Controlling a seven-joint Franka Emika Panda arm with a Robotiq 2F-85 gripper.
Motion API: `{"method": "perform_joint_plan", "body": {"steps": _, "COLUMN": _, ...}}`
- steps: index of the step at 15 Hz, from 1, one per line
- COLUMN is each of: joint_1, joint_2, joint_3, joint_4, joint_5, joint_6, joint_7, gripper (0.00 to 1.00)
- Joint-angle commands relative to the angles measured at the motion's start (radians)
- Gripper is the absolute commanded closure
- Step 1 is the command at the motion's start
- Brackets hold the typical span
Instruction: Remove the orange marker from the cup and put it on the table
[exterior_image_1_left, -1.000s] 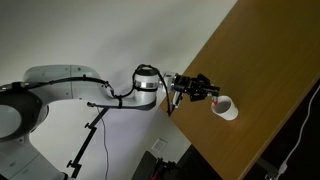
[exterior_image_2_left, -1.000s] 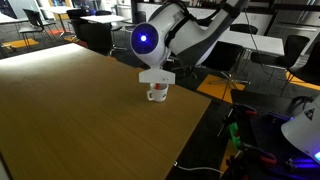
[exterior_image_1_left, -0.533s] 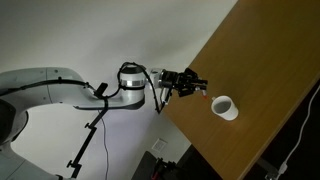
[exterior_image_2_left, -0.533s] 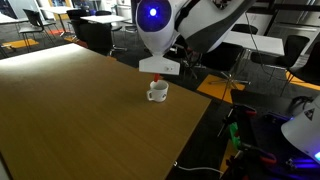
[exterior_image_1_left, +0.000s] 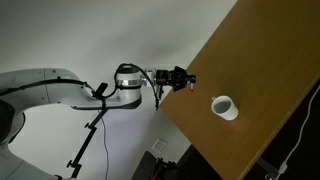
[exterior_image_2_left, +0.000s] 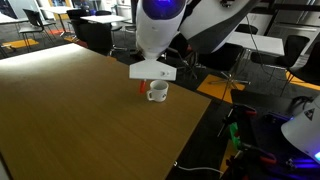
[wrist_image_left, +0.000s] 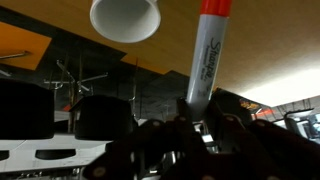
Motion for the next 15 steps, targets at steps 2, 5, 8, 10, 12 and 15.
{"method": "perform_joint_plan", "body": {"steps": 2, "joint_1": 0.0, "joint_2": 0.05, "joint_3": 0.039, "joint_4": 0.036, "joint_5": 0.019, "joint_6": 0.113, "joint_7": -0.125, "gripper": 0.94}}
{"method": "perform_joint_plan", "body": {"steps": 5, "joint_1": -0.002, "joint_2": 0.116, "joint_3": 0.061, "joint_4": 0.069, "joint_5": 0.076, "joint_6": 0.195, "joint_7": -0.24, "gripper": 0.94}}
{"method": "perform_joint_plan", "body": {"steps": 8, "joint_1": -0.003, "joint_2": 0.196, "joint_3": 0.074, "joint_4": 0.103, "joint_5": 0.186, "joint_6": 0.271, "joint_7": -0.388, "gripper": 0.94}}
{"method": "perform_joint_plan", "body": {"steps": 10, "joint_1": -0.004, "joint_2": 0.255, "joint_3": 0.081, "joint_4": 0.127, "joint_5": 0.284, "joint_6": 0.315, "joint_7": -0.507, "gripper": 0.94}}
{"method": "perform_joint_plan", "body": {"steps": 12, "joint_1": -0.001, "joint_2": 0.309, "joint_3": 0.087, "joint_4": 0.152, "joint_5": 0.395, "joint_6": 0.346, "joint_7": -0.634, "gripper": 0.94}}
{"method": "perform_joint_plan", "body": {"steps": 15, "joint_1": 0.007, "joint_2": 0.381, "joint_3": 0.099, "joint_4": 0.195, "joint_5": 0.554, "joint_6": 0.365, "joint_7": -0.823, "gripper": 0.94}}
